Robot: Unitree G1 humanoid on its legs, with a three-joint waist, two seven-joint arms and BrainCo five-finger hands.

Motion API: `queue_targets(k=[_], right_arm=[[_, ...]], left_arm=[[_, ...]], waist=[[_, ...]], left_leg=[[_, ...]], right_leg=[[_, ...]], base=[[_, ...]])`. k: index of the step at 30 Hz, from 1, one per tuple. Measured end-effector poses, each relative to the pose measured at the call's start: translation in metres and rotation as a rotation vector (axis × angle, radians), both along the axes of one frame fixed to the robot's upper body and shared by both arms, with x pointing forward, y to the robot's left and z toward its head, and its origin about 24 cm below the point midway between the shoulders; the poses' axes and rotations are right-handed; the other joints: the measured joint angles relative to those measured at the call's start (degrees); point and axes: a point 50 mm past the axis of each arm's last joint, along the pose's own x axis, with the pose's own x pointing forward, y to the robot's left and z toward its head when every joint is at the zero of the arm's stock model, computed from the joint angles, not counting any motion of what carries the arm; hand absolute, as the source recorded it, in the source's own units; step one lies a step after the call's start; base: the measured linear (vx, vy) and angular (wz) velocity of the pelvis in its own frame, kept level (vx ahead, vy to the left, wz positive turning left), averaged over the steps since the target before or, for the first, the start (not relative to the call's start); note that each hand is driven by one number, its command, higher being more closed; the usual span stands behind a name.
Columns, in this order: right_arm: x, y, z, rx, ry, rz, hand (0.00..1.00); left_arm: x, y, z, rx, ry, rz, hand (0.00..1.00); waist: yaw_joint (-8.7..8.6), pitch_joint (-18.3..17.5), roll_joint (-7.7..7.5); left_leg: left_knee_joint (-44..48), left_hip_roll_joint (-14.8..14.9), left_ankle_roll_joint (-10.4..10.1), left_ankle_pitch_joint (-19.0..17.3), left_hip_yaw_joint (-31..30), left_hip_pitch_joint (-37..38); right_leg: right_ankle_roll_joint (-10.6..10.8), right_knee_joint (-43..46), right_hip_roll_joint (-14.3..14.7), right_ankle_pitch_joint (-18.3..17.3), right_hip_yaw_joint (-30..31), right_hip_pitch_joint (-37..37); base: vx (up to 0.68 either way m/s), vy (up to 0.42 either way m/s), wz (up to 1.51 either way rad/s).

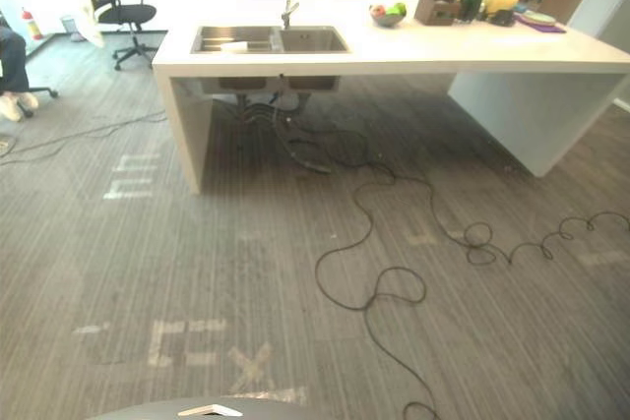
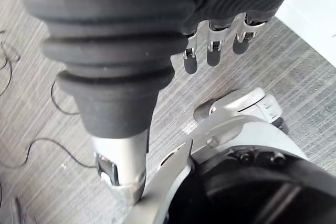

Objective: Walk over to the sink, pick up the cup, carry it to the dishwasher, place the cup inside the dishwasher, then close the dishwasher door

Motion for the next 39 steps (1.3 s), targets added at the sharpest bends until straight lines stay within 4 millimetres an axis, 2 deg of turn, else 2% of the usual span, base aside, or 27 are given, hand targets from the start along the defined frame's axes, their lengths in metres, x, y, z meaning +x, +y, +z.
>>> queue_targets(k=[2,4,8,12,21,23,25,27,28,29,30,31,32,34,37,39], right_arm=[[0.010,-0.004,0.001,-0.084,-0.009,0.085,0.00],[0.024,-0.006,0.002,-0.153,-0.034,0.164,0.00],[0.044,-0.004,0.004,-0.213,-0.076,0.241,0.00],[0.047,-0.003,0.005,-0.221,-0.096,0.271,0.00],[0.053,-0.003,0.007,-0.263,-0.128,0.395,0.00],[0.056,-0.004,0.008,-0.273,-0.139,0.395,0.00],[0.062,-0.004,0.010,-0.287,-0.162,0.374,0.00],[0.062,-0.004,0.010,-0.292,-0.161,0.371,0.00],[0.067,-0.004,0.011,-0.296,-0.172,0.359,0.00],[0.071,-0.003,0.011,-0.296,-0.184,0.352,0.00],[0.072,-0.002,0.011,-0.294,-0.188,0.352,0.00],[0.070,-0.001,0.010,-0.289,-0.185,0.344,0.00],[0.070,0.000,0.010,-0.284,-0.184,0.341,0.00],[0.070,0.002,0.010,-0.279,-0.194,0.323,0.00],[0.068,0.002,0.010,-0.276,-0.206,0.259,0.00],[0.060,0.002,0.010,-0.278,-0.197,0.256,0.00]], left_arm=[[0.005,0.002,0.000,0.036,-0.027,-0.052,0.00],[0.010,0.003,0.000,0.064,-0.042,-0.107,0.00],[0.021,0.006,0.000,0.133,-0.059,-0.175,0.00],[0.024,0.008,0.001,0.176,-0.055,-0.213,0.00],[0.026,0.009,0.001,0.239,-0.061,-0.215,0.00],[0.026,0.008,0.001,0.242,-0.067,-0.214,0.00],[0.026,0.010,0.002,0.253,-0.081,-0.214,0.00],[0.025,0.012,0.003,0.261,-0.084,-0.216,0.00],[0.027,0.015,0.003,0.271,-0.087,-0.217,0.00],[0.028,0.014,0.003,0.276,-0.083,-0.208,0.00],[0.027,0.013,0.003,0.279,-0.075,-0.202,0.00],[0.026,0.014,0.003,0.289,-0.053,-0.176,0.00],[0.026,0.015,0.003,0.293,-0.042,-0.153,0.00],[0.027,0.016,0.003,0.297,-0.026,-0.128,0.00],[0.037,0.015,0.003,0.304,-0.045,-0.110,0.00],[0.039,0.015,0.003,0.303,-0.055,-0.064,0.00]], waist=[[0.05,-0.07,-0.22],[-0.04,0.63,0.19],[-0.08,1.63,0.07],[-0.18,2.21,-0.47],[-0.85,2.48,-0.29],[-0.97,2.51,-0.33],[-0.98,2.94,-1.03],[-0.94,3.38,-1.12],[-0.93,4.08,-2.41],[-1.19,5.83,-1.80],[-1.49,6.33,-1.22],[-1.85,6.38,-1.37],[-1.81,6.56,-1.58],[-1.89,6.50,-1.39],[-1.99,8.05,-0.83],[-1.88,9.47,-0.67]], left_leg=[[0.03,-0.01,0.47,0.31,-0.22,0.23],[0.06,-0.03,0.45,0.32,-0.21,0.22],[0.04,0.07,0.40,0.30,-0.41,0.37],[0.02,0.06,0.39,0.35,-0.42,1.14],[-0.01,-0.59,0.39,0.15,-1.53,1.19],[0.00,-1.26,0.85,-0.16,-2.51,1.28],[0.01,-2.69,1.87,-0.85,-4.11,1.51],[0.02,-3.82,2.54,-1.33,-4.68,1.67],[0.02,-4.97,3.33,-1.85,-4.95,2.52],[0.03,-4.75,4.06,-2.05,-5.64,4.23],[0.05,-4.30,4.17,-2.12,-5.96,4.82],[0.06,-3.15,4.57,-2.68,-6.73,5.84],[0.08,-2.55,4.43,-3.12,-6.77,6.35],[0.41,-1.38,3.96,-4.10,-7.00,6.79],[1.36,1.08,2.61,-6.78,-8.59,7.38],[8.25,1.91,1.07,-12.86,-10.09,7.43]], right_leg=[[-0.10,-0.67,0.13,0.64,-0.26,0.45],[-0.05,-0.69,0.29,0.60,-0.36,0.60],[-0.04,-0.69,0.61,0.60,-0.85,0.85],[-0.06,-0.70,0.54,0.61,-0.98,1.49],[0.01,-0.80,-0.40,0.15,-1.40,2.13],[0.75,3.45,-1.15,-2.47,-1.74,0.47],[3.96,14.11,-3.78,-8.51,-1.88,-3.75],[6.39,18.81,-5.49,-10.34,-1.73,-5.52],[5.88,24.32,-7.06,-11.07,-1.33,-6.95],[5.23,30.60,-7.52,-10.49,-1.11,-8.53],[4.24,32.67,-7.39,-11.14,-1.42,-9.21],[3.17,33.74,-6.50,-13.24,-1.81,-10.67],[2.99,33.41,-5.83,-13.89,-2.21,-11.86],[2.63,31.56,-4.70,-13.72,-3.24,-15.04],[2.04,22.31,-1.70,-8.54,-1.60,-20.71],[2.21,17.50,-1.02,-3.80,1.02,-22.56]], base=[[0.15,-0.025,0.05],[0.09,-0.030,-0.03],[-0.01,-0.029,0.03],[-0.09,-0.017,0.02],[-0.10,0.008,0.02],[0.01,0.056,0.25],[0.06,0.085,0.31],[0.11,0.062,0.20],[0.14,0.066,0.17],[0.10,0.046,0.19],[0.14,0.023,0.25],[0.14,-0.002,0.20],[0.21,-0.024,0.13],[0.23,-0.035,0.00],[0.37,-0.071,0.18],[0.44,-0.137,0.37]])
